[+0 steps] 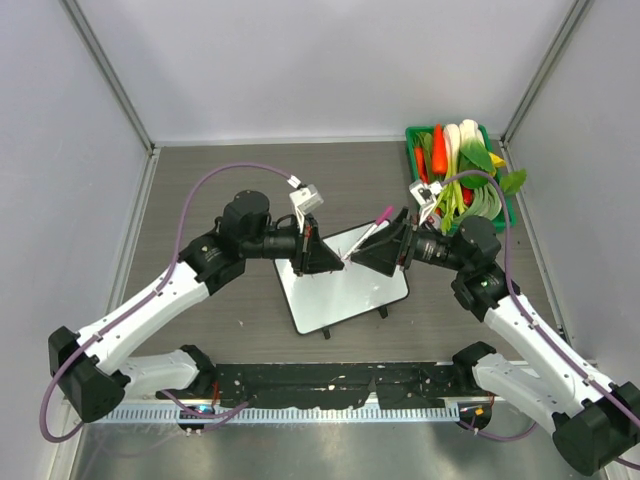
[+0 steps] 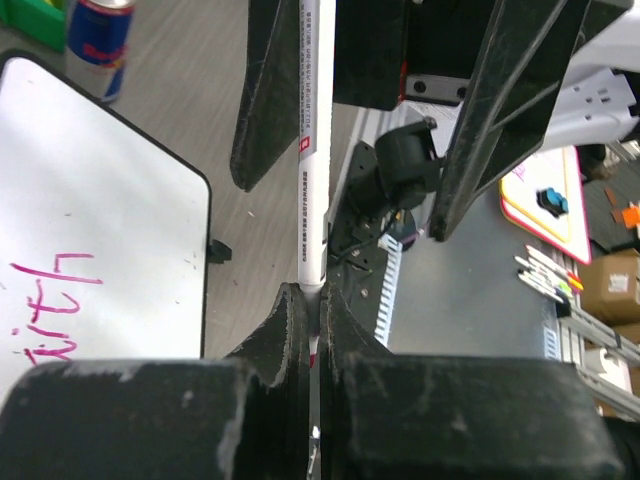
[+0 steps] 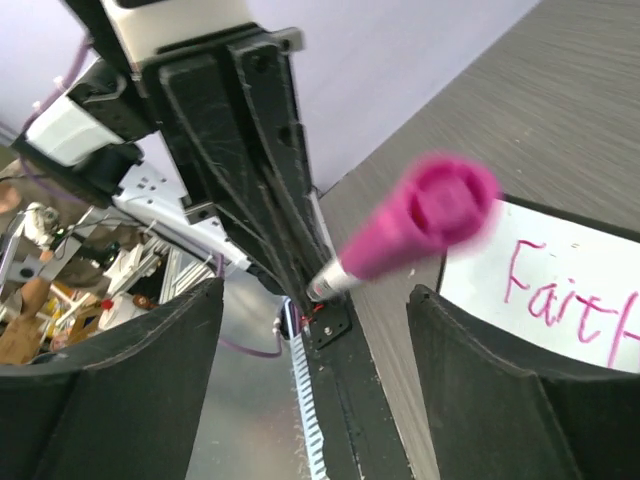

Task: Write a sentence on the whiteboard

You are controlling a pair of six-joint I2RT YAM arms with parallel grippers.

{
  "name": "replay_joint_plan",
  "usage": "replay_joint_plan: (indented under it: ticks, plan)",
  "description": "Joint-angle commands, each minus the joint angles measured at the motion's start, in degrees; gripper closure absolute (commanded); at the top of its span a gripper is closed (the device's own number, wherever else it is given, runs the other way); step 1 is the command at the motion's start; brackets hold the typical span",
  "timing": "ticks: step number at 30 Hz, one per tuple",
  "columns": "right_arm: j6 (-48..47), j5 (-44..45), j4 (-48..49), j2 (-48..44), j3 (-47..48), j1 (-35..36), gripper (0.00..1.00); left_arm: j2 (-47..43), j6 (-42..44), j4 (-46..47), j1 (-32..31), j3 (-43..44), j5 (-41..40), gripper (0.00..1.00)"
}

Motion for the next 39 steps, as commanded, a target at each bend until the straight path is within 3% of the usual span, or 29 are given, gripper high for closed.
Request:
replay_joint_plan:
  ticks: [1,7,8,15,20,27,32,35,39]
  plan:
    - [5.03,-6.79,10.33,0.22,0.64,-0.18,0.26,1.17,2.48,-2.98,0.13,3.23,6.66,1.00]
    - [7.94,-8.64,13.68,1.98,-0.16,-0.18,0.39,2.31,1.87,-1.75,0.13,3.41,7.72,1.00]
    - [8.11,-8.82,13.86,2.33,-0.42,-0.18,0.47,2.40,1.69,-1.23,0.13,3.32,7.72,1.00]
    - [7.77,-9.70,13.42,3.39,-1.56,-0.18,0.68,3.45,1.08,0.27,0.05,3.76,8.07,1.00]
    - [7.33,-9.61,13.25,3.56,-2.09,-0.18,0.72,3.72,0.90,0.54,0.13,3.67,7.72,1.00]
    - [6.45,-9.35,11.50,4.53,-2.44,-0.18,0.67,3.37,0.11,1.59,0.05,3.23,6.76,1.00]
    - [6.27,-9.17,11.23,5.15,-2.88,-0.18,0.78,3.80,-0.50,2.73,0.13,2.79,6.93,1.00]
    - [6.45,-8.82,11.05,5.32,-2.62,-0.18,0.99,4.16,-0.50,2.73,-0.04,2.62,7.20,1.00]
    - [5.92,-7.85,10.61,4.97,-2.71,-0.09,0.99,4.07,-0.33,2.82,0.05,1.83,7.19,1.00]
